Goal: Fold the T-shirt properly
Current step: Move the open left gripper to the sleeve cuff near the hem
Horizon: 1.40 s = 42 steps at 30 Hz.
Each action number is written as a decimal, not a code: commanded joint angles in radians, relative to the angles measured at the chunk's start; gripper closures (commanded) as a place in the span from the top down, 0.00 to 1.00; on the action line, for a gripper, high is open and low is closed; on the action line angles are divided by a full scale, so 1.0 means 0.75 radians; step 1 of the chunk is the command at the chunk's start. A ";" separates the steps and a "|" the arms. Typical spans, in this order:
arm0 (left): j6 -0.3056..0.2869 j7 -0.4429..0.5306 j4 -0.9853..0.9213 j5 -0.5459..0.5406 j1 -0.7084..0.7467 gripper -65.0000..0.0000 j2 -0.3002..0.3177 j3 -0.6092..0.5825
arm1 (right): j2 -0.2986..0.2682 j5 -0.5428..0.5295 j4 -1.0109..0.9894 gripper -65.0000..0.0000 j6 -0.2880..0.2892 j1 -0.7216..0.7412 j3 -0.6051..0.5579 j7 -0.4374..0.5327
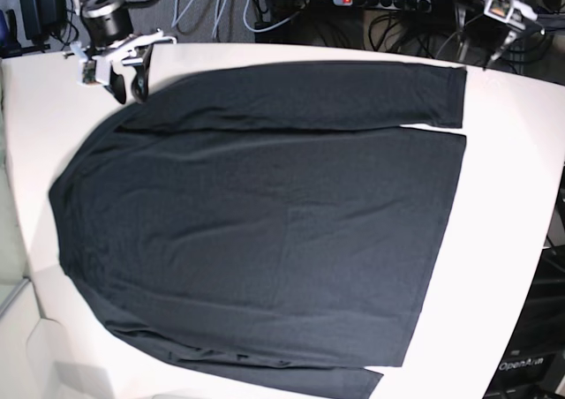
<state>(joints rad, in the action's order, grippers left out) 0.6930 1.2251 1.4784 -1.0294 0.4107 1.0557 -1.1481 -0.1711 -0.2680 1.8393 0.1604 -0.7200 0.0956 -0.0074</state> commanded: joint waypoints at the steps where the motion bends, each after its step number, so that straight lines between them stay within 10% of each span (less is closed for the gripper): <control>1: 0.007 0.039 0.010 0.003 -0.025 0.39 0.017 -0.033 | -0.008 -0.004 0.020 0.33 0.014 -0.009 0.005 0.033; 42: 0.007 0.043 -0.090 -0.191 -0.242 0.63 -0.075 -0.228 | -0.029 -0.004 -0.027 0.33 0.014 -0.003 0.005 0.033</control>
<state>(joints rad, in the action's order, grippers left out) 0.6926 1.2304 1.4021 -1.1866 0.2325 0.9779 -1.3197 -0.1852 -0.2676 1.8046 0.1608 -0.7174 0.0952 -0.0074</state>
